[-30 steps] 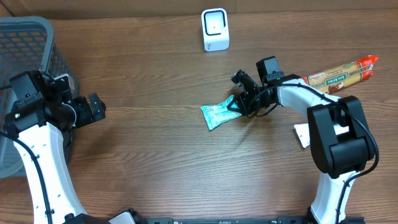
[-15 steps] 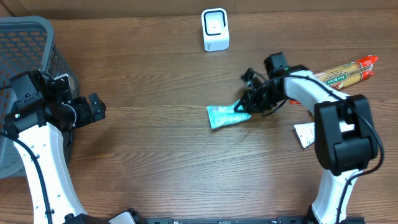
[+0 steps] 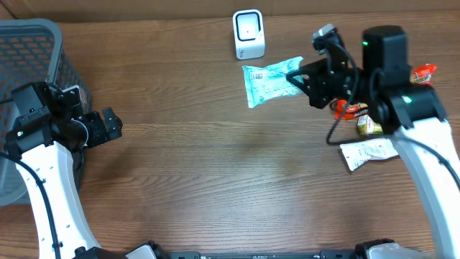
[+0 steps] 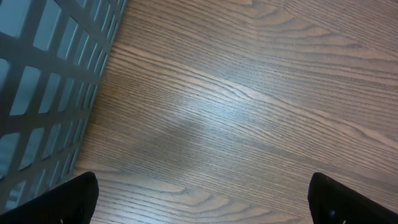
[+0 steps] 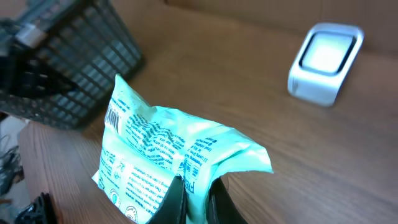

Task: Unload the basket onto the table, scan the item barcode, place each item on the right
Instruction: 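Lift the teal packet and carry it toward the white scanner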

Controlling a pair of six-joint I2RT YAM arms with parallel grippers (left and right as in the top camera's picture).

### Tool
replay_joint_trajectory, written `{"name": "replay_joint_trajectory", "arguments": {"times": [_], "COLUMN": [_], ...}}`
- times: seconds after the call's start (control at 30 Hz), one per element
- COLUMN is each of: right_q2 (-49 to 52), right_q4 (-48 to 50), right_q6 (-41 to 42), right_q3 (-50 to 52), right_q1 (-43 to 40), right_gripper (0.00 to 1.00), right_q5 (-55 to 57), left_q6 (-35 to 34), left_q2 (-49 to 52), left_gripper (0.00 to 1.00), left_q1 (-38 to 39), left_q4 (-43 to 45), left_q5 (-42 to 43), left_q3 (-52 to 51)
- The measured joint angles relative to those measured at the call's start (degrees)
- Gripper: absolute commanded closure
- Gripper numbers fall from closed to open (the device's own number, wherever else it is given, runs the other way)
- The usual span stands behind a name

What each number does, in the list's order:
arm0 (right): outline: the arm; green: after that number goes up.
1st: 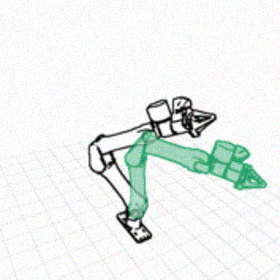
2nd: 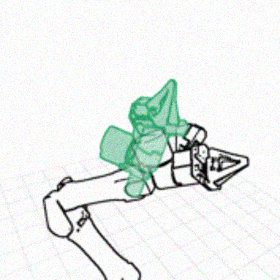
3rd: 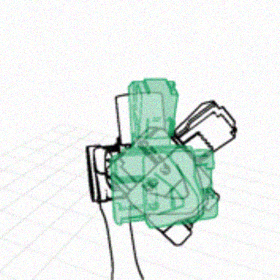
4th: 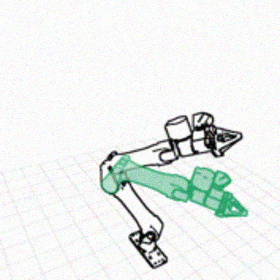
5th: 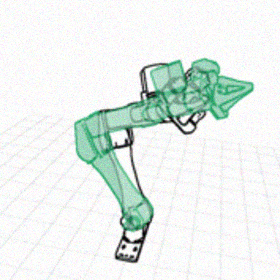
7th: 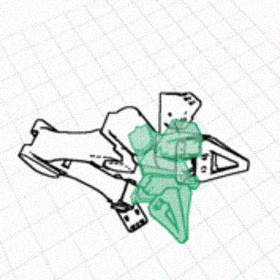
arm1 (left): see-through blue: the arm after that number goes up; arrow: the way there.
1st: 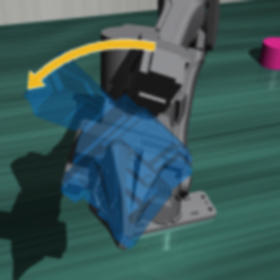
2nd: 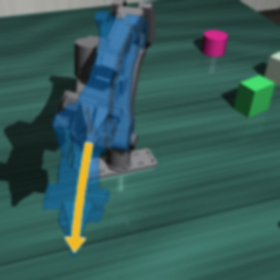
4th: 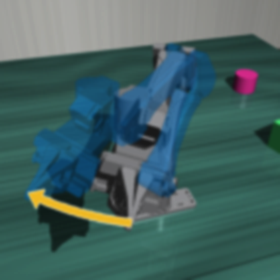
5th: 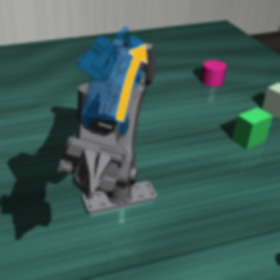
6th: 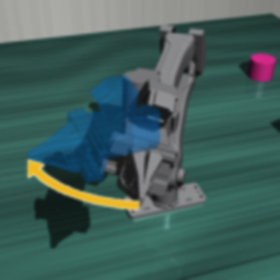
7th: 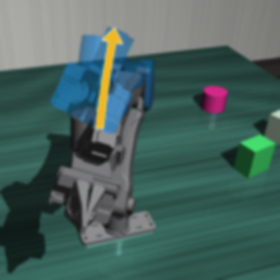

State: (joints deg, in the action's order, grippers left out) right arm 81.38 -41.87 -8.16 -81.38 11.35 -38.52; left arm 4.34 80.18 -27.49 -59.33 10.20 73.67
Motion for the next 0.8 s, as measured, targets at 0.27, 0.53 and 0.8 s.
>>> {"name": "replay_joint_trajectory", "arguments": {"times": [0.27, 0.53, 0.8], "right_q2": [-1.3, -1.3, -1.0], "right_q4": [-1.8, -2.2, 5.1], "right_q6": [0.0, 0.0, 0.7], "right_q3": [0.0, 0.0, 0.0], "right_q1": [0.0, 0.0, 3.2], "right_gripper": [0.96, 0.96, 0.96], "right_q5": [2.1, 6.0, 19.7], "left_q6": [0.0, 0.0, 0.0], "left_q2": [0.0, 0.0, 0.0], "left_gripper": [0.01, 0.00, 0.01], "left_q1": [0.0, 0.0, 0.0], "left_q4": [0.0, 0.0, 0.0], "left_q5": [0.0, 0.0, 0.0], "left_q3": [0.0, 0.0, 0.0]}}
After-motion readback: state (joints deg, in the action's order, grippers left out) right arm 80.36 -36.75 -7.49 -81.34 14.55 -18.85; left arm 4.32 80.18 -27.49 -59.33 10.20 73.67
